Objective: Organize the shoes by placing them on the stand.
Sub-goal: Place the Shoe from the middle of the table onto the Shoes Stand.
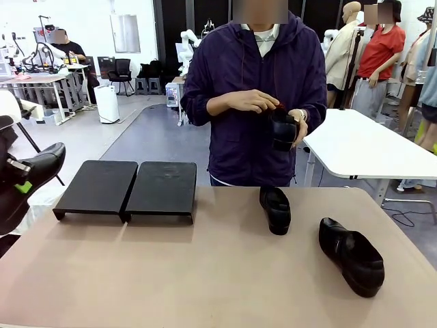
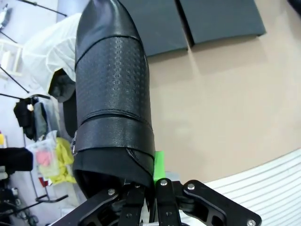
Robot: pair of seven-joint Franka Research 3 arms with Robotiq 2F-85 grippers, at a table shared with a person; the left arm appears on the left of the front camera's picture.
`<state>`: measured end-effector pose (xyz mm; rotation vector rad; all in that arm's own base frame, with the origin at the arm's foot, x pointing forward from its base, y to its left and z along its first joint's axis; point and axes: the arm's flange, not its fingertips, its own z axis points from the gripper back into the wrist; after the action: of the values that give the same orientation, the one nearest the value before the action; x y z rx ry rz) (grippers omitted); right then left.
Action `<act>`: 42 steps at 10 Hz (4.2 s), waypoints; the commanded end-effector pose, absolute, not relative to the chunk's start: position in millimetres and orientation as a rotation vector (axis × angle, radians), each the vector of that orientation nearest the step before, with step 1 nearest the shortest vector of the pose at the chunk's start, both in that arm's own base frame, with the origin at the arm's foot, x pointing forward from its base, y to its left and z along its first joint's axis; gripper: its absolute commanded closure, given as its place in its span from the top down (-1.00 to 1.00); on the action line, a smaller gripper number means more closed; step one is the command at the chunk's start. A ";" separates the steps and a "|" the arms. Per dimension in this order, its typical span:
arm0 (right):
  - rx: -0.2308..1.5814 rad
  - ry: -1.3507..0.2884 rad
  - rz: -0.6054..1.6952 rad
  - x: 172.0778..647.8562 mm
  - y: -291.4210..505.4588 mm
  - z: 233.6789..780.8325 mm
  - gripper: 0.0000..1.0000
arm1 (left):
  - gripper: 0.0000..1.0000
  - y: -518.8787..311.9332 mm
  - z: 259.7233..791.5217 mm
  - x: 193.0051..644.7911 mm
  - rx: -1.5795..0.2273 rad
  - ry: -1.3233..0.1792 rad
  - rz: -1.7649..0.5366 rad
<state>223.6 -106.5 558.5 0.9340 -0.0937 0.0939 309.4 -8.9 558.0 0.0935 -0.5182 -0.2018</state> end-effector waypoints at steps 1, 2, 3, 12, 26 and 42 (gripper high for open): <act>0.952 -0.097 0.103 223.5 -105.9 560.3 1.00 | -1.00 18.8 564.4 362.9 0.113 -0.549 -0.181; 0.952 -0.097 0.103 223.5 -105.9 560.3 1.00 | -1.00 33.3 557.9 409.7 0.103 -0.567 -0.187; 0.952 -0.097 0.103 223.5 -105.9 560.3 1.00 | -1.00 38.3 544.9 444.5 0.045 -0.594 -0.220; 0.952 -0.097 0.103 223.5 -105.9 560.3 1.00 | -1.00 17.2 487.6 543.3 0.085 -0.732 -0.156; 0.952 -0.097 0.103 223.5 -105.9 560.3 1.00 | 1.00 6.7 432.7 600.3 0.156 -0.609 -0.120; 0.952 -0.097 0.103 223.5 -105.9 560.3 1.00 | 1.00 156.4 583.6 328.7 -0.522 -0.570 -0.332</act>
<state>223.8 -106.4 558.3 0.9344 -0.0928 0.0939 349.3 175.1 600.4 -0.5368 -0.4846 -0.3962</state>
